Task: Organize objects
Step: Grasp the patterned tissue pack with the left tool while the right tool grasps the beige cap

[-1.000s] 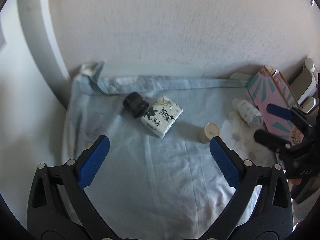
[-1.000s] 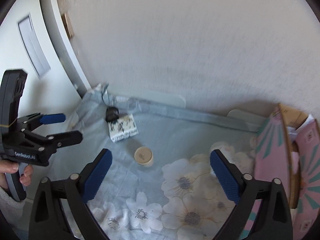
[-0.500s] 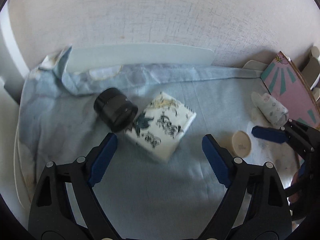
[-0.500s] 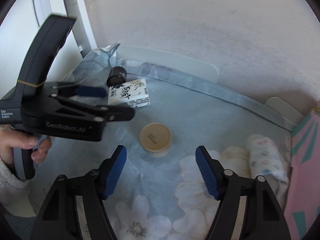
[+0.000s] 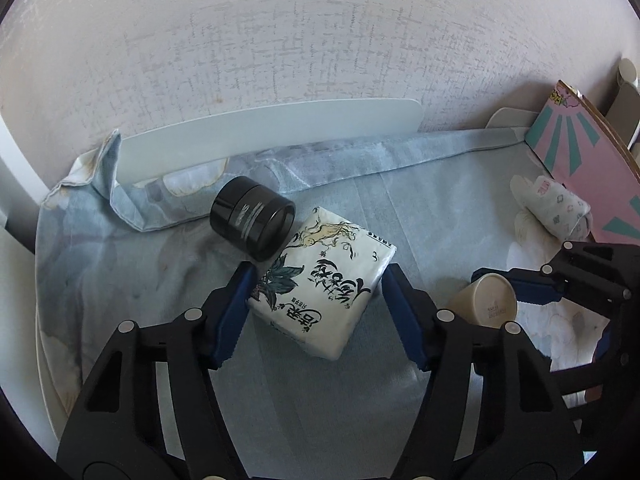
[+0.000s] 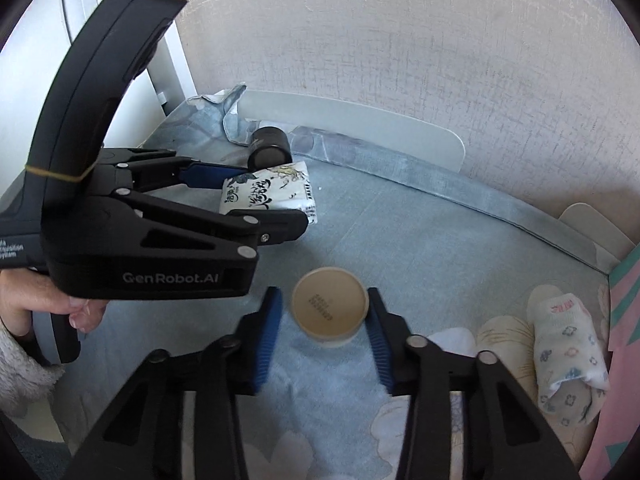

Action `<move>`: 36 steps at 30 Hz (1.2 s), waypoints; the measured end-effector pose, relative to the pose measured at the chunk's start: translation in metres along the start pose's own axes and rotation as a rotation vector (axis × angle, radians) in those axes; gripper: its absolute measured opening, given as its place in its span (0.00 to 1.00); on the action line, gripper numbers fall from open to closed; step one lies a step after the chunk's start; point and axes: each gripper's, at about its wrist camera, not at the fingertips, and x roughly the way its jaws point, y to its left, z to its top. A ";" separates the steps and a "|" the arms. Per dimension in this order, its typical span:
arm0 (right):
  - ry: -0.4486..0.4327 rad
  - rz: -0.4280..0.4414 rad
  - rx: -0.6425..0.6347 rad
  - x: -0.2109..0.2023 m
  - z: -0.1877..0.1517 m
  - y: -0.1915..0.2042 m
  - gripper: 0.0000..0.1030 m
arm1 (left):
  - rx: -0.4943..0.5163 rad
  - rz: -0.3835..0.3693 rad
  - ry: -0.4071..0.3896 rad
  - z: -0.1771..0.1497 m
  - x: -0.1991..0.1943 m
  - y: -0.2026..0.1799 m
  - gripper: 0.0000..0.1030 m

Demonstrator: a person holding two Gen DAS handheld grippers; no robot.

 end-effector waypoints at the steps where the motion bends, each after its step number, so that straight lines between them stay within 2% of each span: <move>1: 0.003 -0.004 -0.003 0.001 0.001 0.000 0.31 | 0.002 0.000 0.000 0.000 0.000 0.000 0.59; 14: -0.001 -0.014 0.000 -0.010 0.001 0.003 0.30 | 0.009 -0.018 -0.005 -0.004 -0.016 -0.004 0.55; 23: -0.006 -0.007 0.007 -0.037 0.010 0.007 0.30 | -0.030 -0.048 -0.014 0.002 -0.055 -0.011 0.55; 36: -0.015 -0.004 0.014 -0.089 0.033 0.005 0.30 | -0.059 -0.033 -0.027 0.034 -0.112 -0.020 0.55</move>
